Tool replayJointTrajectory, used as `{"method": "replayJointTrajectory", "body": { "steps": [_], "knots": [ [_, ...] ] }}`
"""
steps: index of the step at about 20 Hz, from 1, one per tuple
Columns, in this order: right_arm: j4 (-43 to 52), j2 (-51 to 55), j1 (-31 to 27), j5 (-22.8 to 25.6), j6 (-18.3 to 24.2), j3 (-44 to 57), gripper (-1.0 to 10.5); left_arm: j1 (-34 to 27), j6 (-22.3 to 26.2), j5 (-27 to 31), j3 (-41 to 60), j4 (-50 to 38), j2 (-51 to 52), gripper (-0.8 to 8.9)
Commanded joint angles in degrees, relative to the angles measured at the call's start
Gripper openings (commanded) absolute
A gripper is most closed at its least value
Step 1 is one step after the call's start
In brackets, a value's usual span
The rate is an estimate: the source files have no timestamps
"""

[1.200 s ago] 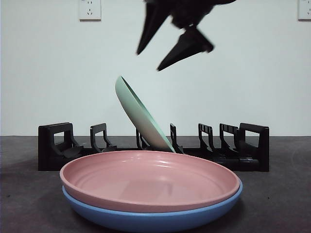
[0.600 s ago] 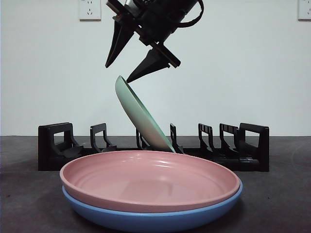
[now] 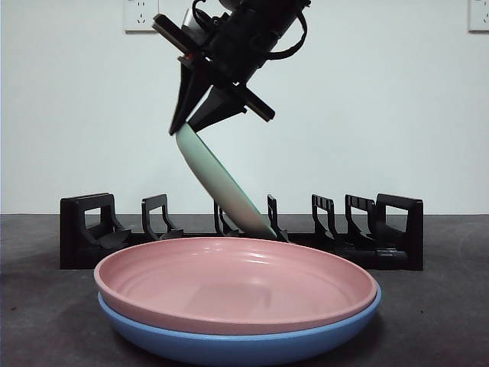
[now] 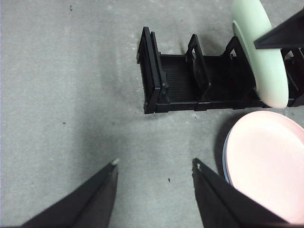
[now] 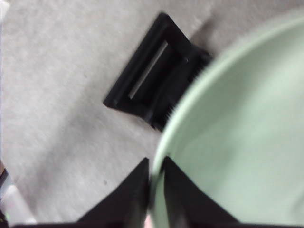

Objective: Place the plate

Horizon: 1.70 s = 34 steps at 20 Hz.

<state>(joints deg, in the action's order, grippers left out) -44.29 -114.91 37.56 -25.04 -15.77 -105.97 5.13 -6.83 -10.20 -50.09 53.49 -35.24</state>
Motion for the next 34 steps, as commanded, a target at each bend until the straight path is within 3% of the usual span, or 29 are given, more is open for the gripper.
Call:
{"method": "replayJointTrajectory", "body": {
  "steps": [1, 10, 17, 25, 28, 34],
  "knots": [
    [-0.1, -0.6, 0.6, -0.5, -0.1, -1.4, 0.1, 0.0, 0.2, 0.3, -0.7, -0.7, -0.3, 2.51],
    [-10.6, 9.1, 0.2, -0.7, 5.1, -8.0, 0.1, 0.0, -0.1, 0.3, -0.7, -0.8, -0.3, 2.50],
    [-8.5, 24.1, 1.4, -0.5, 9.0, -4.1, 0.1, 0.0, -0.1, 0.3, -0.7, -0.8, -0.3, 2.50],
    [15.1, 51.1, 3.0, 0.1, 10.9, 25.6, 0.1, 0.0, -0.1, 0.3, -0.7, -0.8, -0.3, 2.50],
    [22.4, 58.7, 5.3, 2.8, 14.5, 36.0, 0.1, 0.0, -0.1, 0.3, -0.7, -0.8, -0.3, 2.50],
    [22.1, 66.5, 10.8, 12.3, 24.5, 50.8, 0.1, 0.0, -0.1, 0.3, -0.7, -0.7, -0.3, 2.50]
  ]
}}
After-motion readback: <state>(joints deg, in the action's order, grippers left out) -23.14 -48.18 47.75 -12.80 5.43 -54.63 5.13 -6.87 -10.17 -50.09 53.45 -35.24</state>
